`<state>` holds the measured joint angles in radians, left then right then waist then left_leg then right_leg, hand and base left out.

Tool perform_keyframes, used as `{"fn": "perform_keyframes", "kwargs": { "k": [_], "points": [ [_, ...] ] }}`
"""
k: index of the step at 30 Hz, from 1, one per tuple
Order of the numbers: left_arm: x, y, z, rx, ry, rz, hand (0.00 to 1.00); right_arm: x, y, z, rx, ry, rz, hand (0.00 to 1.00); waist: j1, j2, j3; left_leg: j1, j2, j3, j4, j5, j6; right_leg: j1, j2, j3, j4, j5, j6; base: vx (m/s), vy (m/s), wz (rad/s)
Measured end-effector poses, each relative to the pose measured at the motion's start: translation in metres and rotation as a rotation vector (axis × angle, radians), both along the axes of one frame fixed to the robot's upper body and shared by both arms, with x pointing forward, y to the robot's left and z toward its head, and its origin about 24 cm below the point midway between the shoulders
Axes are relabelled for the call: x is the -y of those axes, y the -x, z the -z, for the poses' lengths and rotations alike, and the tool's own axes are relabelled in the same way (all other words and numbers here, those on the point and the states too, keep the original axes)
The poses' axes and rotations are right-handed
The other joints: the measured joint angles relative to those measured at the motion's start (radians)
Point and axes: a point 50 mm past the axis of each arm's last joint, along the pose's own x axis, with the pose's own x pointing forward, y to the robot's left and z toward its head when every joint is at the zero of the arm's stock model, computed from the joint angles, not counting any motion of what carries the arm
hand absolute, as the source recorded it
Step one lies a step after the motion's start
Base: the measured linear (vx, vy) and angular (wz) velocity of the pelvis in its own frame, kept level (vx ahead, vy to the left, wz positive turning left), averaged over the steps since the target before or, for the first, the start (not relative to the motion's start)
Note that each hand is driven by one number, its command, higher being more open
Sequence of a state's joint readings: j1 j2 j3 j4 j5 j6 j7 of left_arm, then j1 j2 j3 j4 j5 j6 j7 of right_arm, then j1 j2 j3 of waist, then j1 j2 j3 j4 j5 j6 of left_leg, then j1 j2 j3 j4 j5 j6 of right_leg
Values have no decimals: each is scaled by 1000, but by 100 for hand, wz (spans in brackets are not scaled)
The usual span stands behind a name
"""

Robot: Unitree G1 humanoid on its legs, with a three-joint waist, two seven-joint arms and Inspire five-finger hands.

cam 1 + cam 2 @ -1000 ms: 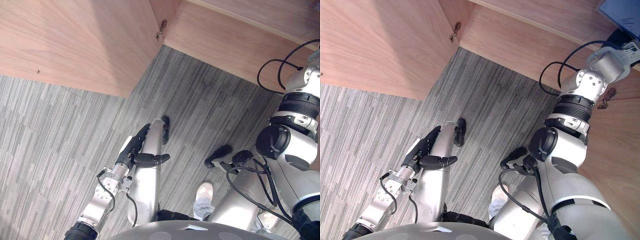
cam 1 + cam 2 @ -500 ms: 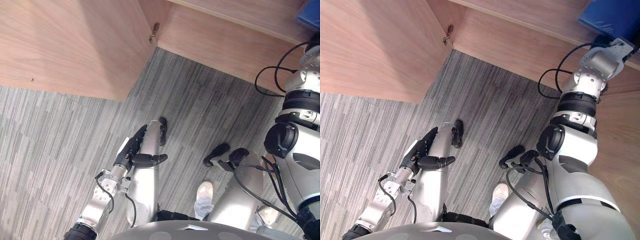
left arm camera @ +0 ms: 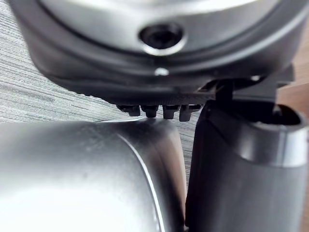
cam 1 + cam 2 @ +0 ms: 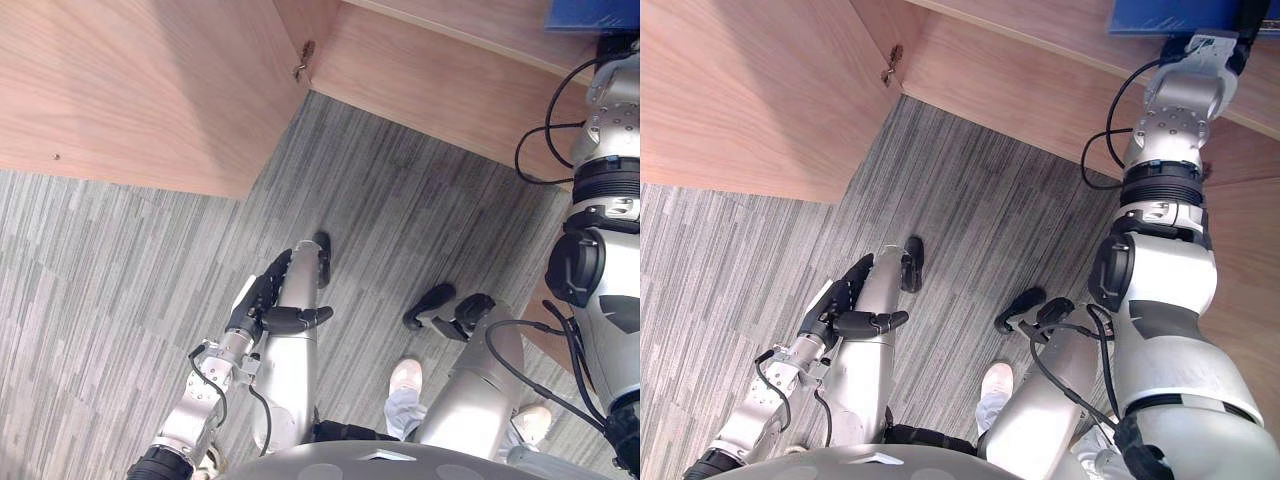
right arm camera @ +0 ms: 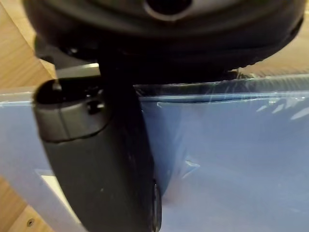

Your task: Walk over to the cabinet, pick up the folder, carry it to the office cabinet, place the folder inside the office cabinet, then close the office cabinet door

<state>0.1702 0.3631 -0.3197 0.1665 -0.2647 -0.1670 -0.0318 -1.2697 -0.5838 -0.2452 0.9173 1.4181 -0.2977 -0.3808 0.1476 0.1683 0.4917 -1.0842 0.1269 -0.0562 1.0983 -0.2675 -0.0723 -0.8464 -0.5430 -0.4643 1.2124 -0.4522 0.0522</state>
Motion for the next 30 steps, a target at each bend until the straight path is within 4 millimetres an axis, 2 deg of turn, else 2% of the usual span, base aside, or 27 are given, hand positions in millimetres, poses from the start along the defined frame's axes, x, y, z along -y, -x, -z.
{"fn": "perform_keyframes", "kwargs": {
  "k": [8,15,21,25,30],
  "points": [
    [-3,0,0,-9,-11,-2,100,-1,-2,5,-10,-20,-6,0,-13,-1,0,3,2,-1,0,0,0,6,4,-1,-6,0,0,0,0,0],
    [-5,0,0,-14,-23,-2,100,-2,-3,14,39,-151,-7,0,-19,-4,0,7,8,2,0,-1,-1,5,10,3,-11,4,-4,-3,1,-3],
    [-10,0,0,-14,-45,-2,100,-7,-6,30,51,-267,-10,0,-17,-21,-8,9,21,6,1,-4,-4,-1,21,9,-13,4,-5,0,-5,-6],
    [-10,0,-1,-12,-46,-1,100,-4,0,38,135,-407,15,0,-16,-21,-8,10,22,7,1,-4,-4,-2,21,11,-12,4,-6,0,0,0],
    [-9,0,-1,-11,-46,0,100,0,4,46,153,-445,30,0,-12,-25,-11,11,22,7,0,-4,-4,-2,21,11,-12,4,-6,0,0,0]
  ]
}}
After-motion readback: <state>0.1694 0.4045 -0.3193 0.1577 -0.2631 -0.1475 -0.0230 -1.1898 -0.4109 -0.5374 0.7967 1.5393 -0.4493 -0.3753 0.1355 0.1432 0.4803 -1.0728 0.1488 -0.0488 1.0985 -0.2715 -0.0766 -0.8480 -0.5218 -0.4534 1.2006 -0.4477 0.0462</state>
